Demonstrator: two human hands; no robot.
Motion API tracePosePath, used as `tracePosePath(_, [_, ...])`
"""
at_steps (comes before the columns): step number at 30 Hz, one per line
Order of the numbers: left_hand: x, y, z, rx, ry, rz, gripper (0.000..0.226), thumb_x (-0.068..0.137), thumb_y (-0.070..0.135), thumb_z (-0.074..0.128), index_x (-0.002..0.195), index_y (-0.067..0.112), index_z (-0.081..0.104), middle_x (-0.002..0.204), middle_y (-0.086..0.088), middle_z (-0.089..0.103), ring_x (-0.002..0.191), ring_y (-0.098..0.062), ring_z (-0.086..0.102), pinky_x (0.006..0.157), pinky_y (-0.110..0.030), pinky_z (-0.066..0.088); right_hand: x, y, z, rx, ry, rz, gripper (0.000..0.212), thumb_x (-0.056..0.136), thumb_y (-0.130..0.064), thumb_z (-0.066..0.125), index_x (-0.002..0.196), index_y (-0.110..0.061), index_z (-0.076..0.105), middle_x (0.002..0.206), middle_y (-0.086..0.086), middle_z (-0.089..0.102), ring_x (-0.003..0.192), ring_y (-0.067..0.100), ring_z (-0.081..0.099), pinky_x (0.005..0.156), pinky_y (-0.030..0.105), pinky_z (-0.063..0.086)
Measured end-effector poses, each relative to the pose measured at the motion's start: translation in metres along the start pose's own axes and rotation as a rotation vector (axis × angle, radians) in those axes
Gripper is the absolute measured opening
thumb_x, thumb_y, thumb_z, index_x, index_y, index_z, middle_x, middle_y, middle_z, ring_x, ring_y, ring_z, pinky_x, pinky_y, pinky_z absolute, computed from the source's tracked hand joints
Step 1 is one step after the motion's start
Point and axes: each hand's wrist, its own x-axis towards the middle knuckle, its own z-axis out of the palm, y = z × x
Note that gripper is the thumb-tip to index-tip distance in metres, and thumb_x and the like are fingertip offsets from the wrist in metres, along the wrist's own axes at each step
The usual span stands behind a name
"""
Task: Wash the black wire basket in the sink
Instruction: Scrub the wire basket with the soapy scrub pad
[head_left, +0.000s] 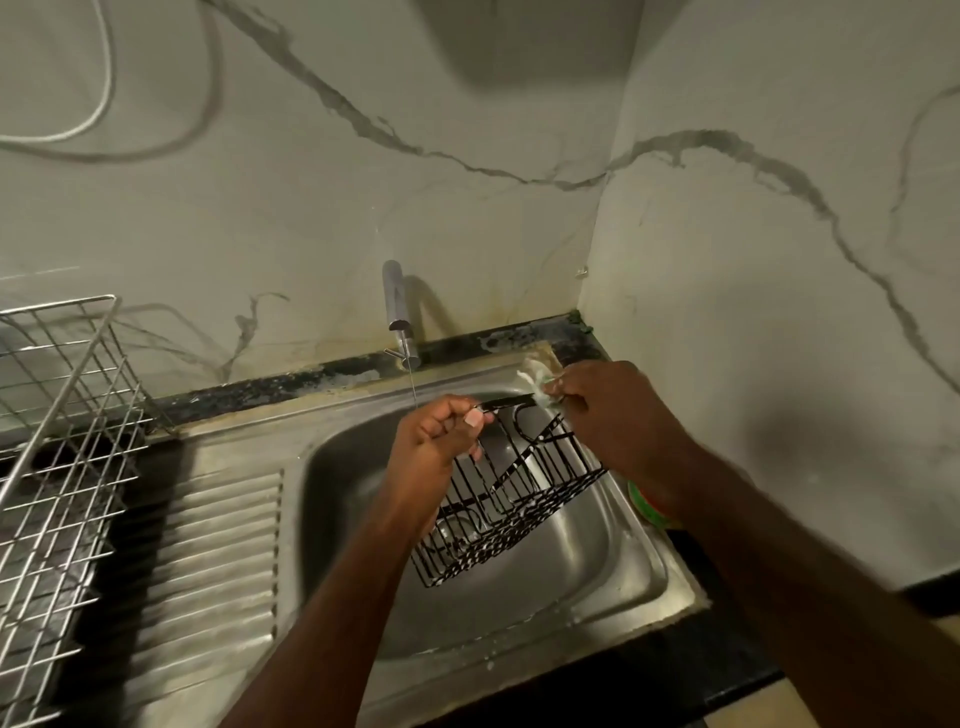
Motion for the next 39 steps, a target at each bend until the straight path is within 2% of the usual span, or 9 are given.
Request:
tracePosePath(6, [0.001, 0.000, 0.003, -0.051, -0.033, 0.012, 0.021, 0.097, -0.001, 0.050, 0.085, 0.008, 0.065, 0.081, -0.004, 0.065, 0.071, -0.013, 0.054, 0.067, -0.024, 0.048, -0.016, -0.042, -0.005, 0.006, -0.077, -0.227, 0.031, 0.098, -0.010, 0.048, 0.122, -0.013, 0.067, 0.125, 0.007, 0.065, 0.115, 0.017, 0.057, 0.107, 0.035, 0.040])
tracePosePath(11, [-0.001, 0.004, 0.000, -0.057, -0.045, 0.039, 0.020, 0.096, 0.000, 0.051, 0.084, 0.013, 0.062, 0.077, 0.009, 0.066, 0.069, -0.005, 0.055, 0.069, -0.021, 0.048, -0.001, -0.001, -0.024, 0.023, -0.057, 0.133, 0.026, 0.093, -0.008, 0.058, 0.115, -0.014, 0.071, 0.110, 0.007, 0.071, 0.080, 0.011, 0.061, 0.086, 0.029, 0.053])
tracePosePath(17, [0.002, 0.008, -0.001, -0.077, -0.010, 0.052, 0.020, 0.097, 0.003, 0.051, 0.085, 0.014, 0.063, 0.072, 0.008, 0.062, 0.068, -0.006, 0.052, 0.069, -0.024, 0.045, 0.000, 0.029, -0.026, 0.123, -0.050, 0.347, 0.022, 0.088, -0.006, 0.065, 0.108, -0.009, 0.073, 0.099, 0.010, 0.074, 0.081, 0.019, 0.070, 0.082, 0.039, 0.059])
tracePosePath(21, [0.004, 0.007, 0.000, -0.084, -0.014, 0.039, 0.021, 0.097, 0.002, 0.052, 0.083, 0.013, 0.064, 0.068, 0.008, 0.060, 0.065, -0.007, 0.051, 0.069, -0.026, 0.045, -0.008, 0.003, -0.035, 0.149, 0.206, 0.198, 0.026, 0.091, -0.007, 0.062, 0.114, -0.013, 0.071, 0.104, 0.003, 0.072, 0.078, 0.011, 0.068, 0.071, 0.023, 0.057])
tracePosePath(23, [0.005, 0.006, 0.003, -0.077, -0.014, 0.026, 0.022, 0.097, 0.003, 0.053, 0.082, 0.014, 0.064, 0.067, 0.007, 0.060, 0.064, -0.007, 0.050, 0.068, -0.026, 0.044, -0.013, -0.021, -0.034, 0.175, 0.116, 0.042, 0.026, 0.093, -0.007, 0.059, 0.115, -0.013, 0.070, 0.105, 0.004, 0.071, 0.080, 0.012, 0.067, 0.070, 0.021, 0.056])
tracePosePath(26, [0.005, 0.009, 0.006, -0.093, -0.015, 0.023, 0.026, 0.099, 0.004, 0.049, 0.081, 0.014, 0.064, 0.068, 0.007, 0.062, 0.065, -0.008, 0.050, 0.064, -0.023, 0.044, -0.023, -0.050, -0.023, 0.016, -0.035, -0.227, 0.026, 0.091, -0.006, 0.060, 0.115, -0.011, 0.070, 0.116, 0.010, 0.068, 0.104, 0.019, 0.061, 0.099, 0.034, 0.047])
tracePosePath(29, [0.005, 0.008, 0.002, -0.128, -0.001, 0.014, 0.030, 0.101, 0.005, 0.047, 0.080, 0.015, 0.067, 0.071, 0.005, 0.065, 0.069, -0.013, 0.052, 0.065, -0.026, 0.045, -0.032, -0.060, -0.021, -0.186, -0.057, -0.419, 0.025, 0.084, -0.004, 0.069, 0.108, -0.008, 0.073, 0.107, 0.014, 0.070, 0.097, 0.027, 0.064, 0.091, 0.043, 0.052])
tracePosePath(34, [0.002, -0.001, -0.002, -0.077, 0.085, -0.021, 0.020, 0.099, 0.002, 0.050, 0.085, 0.008, 0.064, 0.064, 0.011, 0.060, 0.060, -0.003, 0.048, 0.062, -0.019, 0.045, -0.051, -0.054, -0.025, -0.126, -0.419, -0.363, 0.032, 0.100, -0.017, 0.046, 0.125, -0.021, 0.064, 0.123, 0.000, 0.062, 0.109, 0.009, 0.054, 0.100, 0.027, 0.042])
tracePosePath(39, [0.004, -0.005, -0.001, -0.087, 0.046, -0.008, 0.019, 0.096, 0.006, 0.055, 0.080, 0.008, 0.066, 0.075, -0.007, 0.060, 0.064, -0.010, 0.049, 0.062, -0.021, 0.045, -0.033, -0.048, -0.021, 0.025, -0.203, -0.228, 0.028, 0.093, -0.016, 0.055, 0.117, -0.015, 0.070, 0.113, 0.002, 0.065, 0.095, 0.010, 0.058, 0.086, 0.022, 0.046])
